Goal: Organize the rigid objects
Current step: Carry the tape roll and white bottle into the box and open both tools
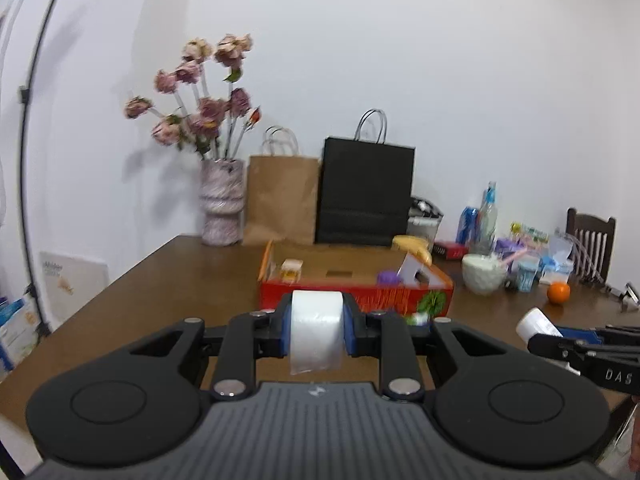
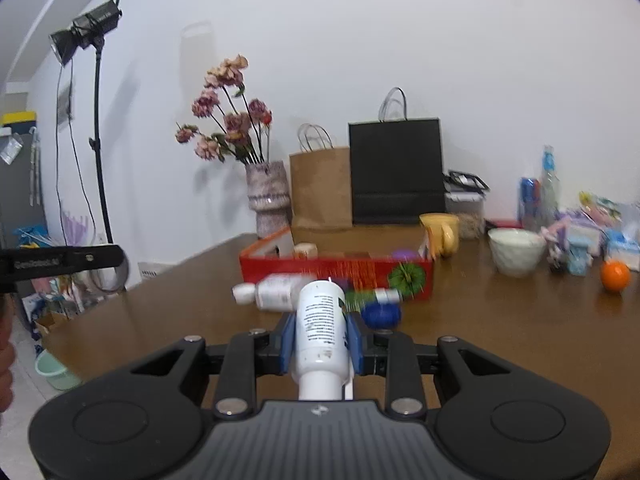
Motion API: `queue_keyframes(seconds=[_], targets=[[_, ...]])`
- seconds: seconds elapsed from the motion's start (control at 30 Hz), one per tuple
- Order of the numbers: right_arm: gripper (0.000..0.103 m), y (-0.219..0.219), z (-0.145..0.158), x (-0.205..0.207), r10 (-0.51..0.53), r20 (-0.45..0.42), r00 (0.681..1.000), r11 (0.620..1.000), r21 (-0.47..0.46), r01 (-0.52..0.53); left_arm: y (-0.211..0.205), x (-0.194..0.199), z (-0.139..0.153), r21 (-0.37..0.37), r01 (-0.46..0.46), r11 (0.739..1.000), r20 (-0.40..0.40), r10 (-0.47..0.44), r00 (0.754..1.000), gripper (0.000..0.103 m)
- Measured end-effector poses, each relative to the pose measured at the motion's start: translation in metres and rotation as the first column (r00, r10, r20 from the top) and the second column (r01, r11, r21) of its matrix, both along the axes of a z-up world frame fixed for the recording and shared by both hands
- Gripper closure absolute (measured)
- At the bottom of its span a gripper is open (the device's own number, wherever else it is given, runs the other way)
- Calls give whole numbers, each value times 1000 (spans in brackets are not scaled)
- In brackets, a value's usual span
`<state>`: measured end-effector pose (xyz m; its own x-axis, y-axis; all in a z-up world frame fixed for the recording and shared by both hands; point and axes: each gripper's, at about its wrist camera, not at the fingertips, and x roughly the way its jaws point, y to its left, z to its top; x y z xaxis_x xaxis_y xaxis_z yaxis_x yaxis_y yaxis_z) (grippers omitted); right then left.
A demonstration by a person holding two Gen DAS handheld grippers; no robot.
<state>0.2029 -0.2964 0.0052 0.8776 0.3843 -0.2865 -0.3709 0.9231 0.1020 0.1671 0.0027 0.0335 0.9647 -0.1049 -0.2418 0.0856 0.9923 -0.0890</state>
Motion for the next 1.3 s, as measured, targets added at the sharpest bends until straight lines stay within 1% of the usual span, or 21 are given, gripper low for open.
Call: queue_keyframes(seconds=[0.13,0.23,0.3,0.37,0.43,0.47,0.5,0.6,0.67,0.73,0.77,0.83,0.9,0.93,0.97,1.0,1.03,1.07,1.1,1.27,1.3], targets=[[76,5,47,72,70,36,997,998,9,-70,13,70,39,-47,87,995,-1,-87,996,79],[76,19,82,133,120,55,991,993,-27,-118,26,136,68,-103,131,986,-29,-134,990,79],[76,31,100,177,151,27,988,989,-5,-151,32,179,77,-121,134,984,-63,-142,988,79],[76,43,111,232,185,-43,982,982,55,-183,36,232,79,-135,132,982,-126,-149,981,79],[76,58,110,289,200,-130,971,975,123,-185,40,278,71,-160,114,980,-199,-145,969,79],[76,68,106,312,192,-159,968,977,125,-174,39,303,64,-156,116,981,-232,-151,961,79],[76,79,99,335,180,-189,965,980,119,-160,39,320,57,-153,91,984,-258,-129,957,79],[76,105,62,398,156,-314,937,981,157,-111,33,370,27,-87,55,995,-334,-81,939,79],[76,121,28,430,132,-400,907,982,177,-65,33,400,0,-64,38,997,-400,-60,915,79],[76,133,-1,449,122,-452,884,980,195,-36,35,419,-24,-57,29,998,-447,-52,893,78],[76,138,-15,458,108,-476,873,980,201,-12,36,428,-35,-42,6,999,-465,-25,885,78],[76,145,-38,470,83,-506,858,980,200,23,40,440,-52,-25,-12,1000,-485,-2,874,78],[76,152,-55,476,56,-530,846,982,184,50,44,445,-64,-32,-17,999,-498,-1,867,78],[76,155,-58,480,39,-549,835,984,168,65,44,443,-65,-26,-11,1000,-465,-2,885,77],[74,153,-58,480,36,-543,839,983,172,69,44,444,-65,-19,-17,1000,-463,6,886,75],[69,153,-56,479,41,-525,850,979,192,72,45,445,-64,-22,-15,1000,-464,3,886,71],[63,152,-54,478,54,-518,853,978,202,61,44,446,-63,-30,-4,1000,-460,-10,888,62],[51,153,-52,477,71,-516,854,977,210,46,44,445,-62,-36,3,999,-459,-20,888,62],[48,153,-50,475,76,-515,854,975,216,43,44,446,-61,-40,4,999,-462,-22,887,61],[48,141,-36,465,58,-509,859,977,207,57,43,438,-44,-33,-11,999,-458,-5,889,58],[48,137,-31,463,54,-509,859,977,204,59,43,434,-39,-27,-20,999,-455,6,890,47]])
